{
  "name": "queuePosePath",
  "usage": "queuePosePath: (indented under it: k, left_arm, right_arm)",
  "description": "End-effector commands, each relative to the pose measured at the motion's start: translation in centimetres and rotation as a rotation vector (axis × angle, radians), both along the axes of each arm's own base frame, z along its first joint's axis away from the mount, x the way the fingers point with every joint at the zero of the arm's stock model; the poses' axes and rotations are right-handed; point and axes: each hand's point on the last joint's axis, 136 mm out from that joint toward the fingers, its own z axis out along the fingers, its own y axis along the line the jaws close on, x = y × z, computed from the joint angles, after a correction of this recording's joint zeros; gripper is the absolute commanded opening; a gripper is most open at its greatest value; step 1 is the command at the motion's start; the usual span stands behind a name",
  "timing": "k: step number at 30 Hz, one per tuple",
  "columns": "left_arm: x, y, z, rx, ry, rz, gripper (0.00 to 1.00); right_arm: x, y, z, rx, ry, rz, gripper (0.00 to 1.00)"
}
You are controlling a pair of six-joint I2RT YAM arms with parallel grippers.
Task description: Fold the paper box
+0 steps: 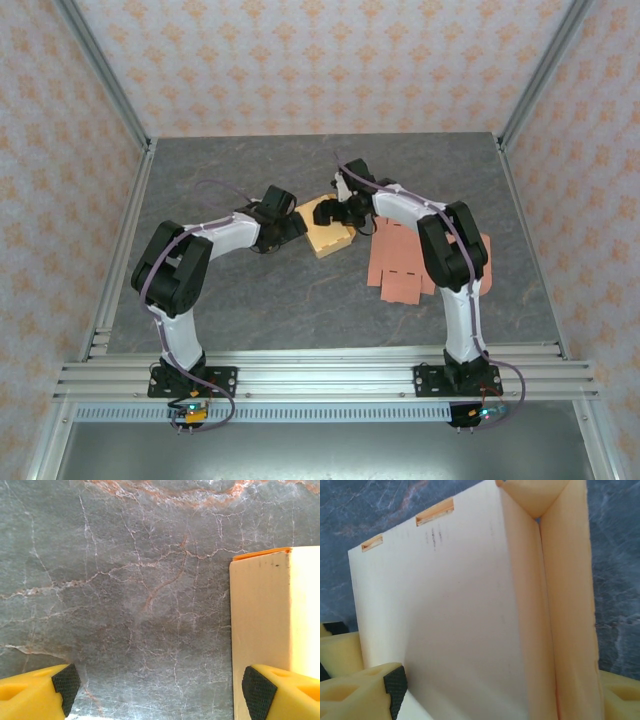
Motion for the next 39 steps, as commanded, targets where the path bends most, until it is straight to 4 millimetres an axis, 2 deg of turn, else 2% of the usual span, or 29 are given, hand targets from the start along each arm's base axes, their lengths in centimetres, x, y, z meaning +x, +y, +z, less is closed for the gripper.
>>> queuePosePath:
  k: [1, 2, 5, 7, 12, 16, 17, 18, 21, 24, 28, 31, 33, 39]
  left_arm:
    - [0.9, -2.3, -0.1, -0.073, -0.006, -0.033, 0.90]
    - [0.7, -2.2, -1.2, -0.064, 0.019, -0.032, 0.90]
    - [0.9, -2.2, -1.1, -0.067, 0.017, -0.035, 0.90]
    - [0.9, -1.9, -1.0, -0.061, 0.017, -0.033, 0.90]
    - [0.4, -0.6, -1.3, -0.028, 0.034, -0.027, 0.90]
    - [-0.2, -0.3, -1.6, -0.003, 0.057, -0.057, 0.91]
    - [-0.1, -0.3, -1.1, -0.005, 0.047, -0.063, 0.91]
    - [0.0, -0.4, -0.5, -0.008, 0.033, -0.067, 0.91]
    - [0.1, -0.5, -0.2, -0.015, 0.028, -0.069, 0.91]
    - [0.2, -0.7, -0.1, -0.024, 0.026, -0.073, 0.91]
    - [0.4, -0.8, -0.2, -0.016, 0.037, -0.082, 0.91]
    - [0.6, -0.9, 0.0, -0.018, 0.033, -0.081, 0.91]
    - [0.6, -0.9, -1.3, -0.011, 0.058, -0.078, 0.91]
    - [0.8, -1.1, -2.4, -0.015, 0.081, -0.071, 0.91]
  right_arm:
    - [-0.8, 2.4, 2.4, -0.020, -0.112, 0.033, 0.81]
    - [-0.9, 2.8, 2.6, -0.010, -0.122, 0.033, 0.81]
    - [-1.7, 4.6, 3.1, 0.061, -0.123, 0.076, 0.83]
    - [-1.7, 4.5, 3.4, 0.095, -0.116, 0.064, 0.83]
    - [-0.3, 1.7, 4.0, 0.144, -0.117, -0.021, 0.85]
    - [1.2, 0.0, 5.9, 0.326, -0.094, -0.107, 0.89]
    - [1.6, -0.4, 6.3, 0.356, -0.091, -0.125, 0.90]
    - [2.0, -1.0, 6.3, 0.372, -0.083, -0.151, 0.90]
    - [3.4, -2.8, 6.0, 0.351, -0.087, -0.211, 0.90]
    - [4.4, -4.2, 4.3, 0.263, -0.083, -0.237, 0.90]
    - [5.2, -3.8, 2.9, 0.233, -0.064, -0.216, 0.89]
    - [5.6, -2.7, 3.2, 0.263, -0.065, -0.194, 0.87]
    - [5.6, -2.1, 3.6, 0.272, -0.071, -0.177, 0.86]
    - [4.7, 0.1, 2.8, 0.284, -0.036, -0.137, 0.82]
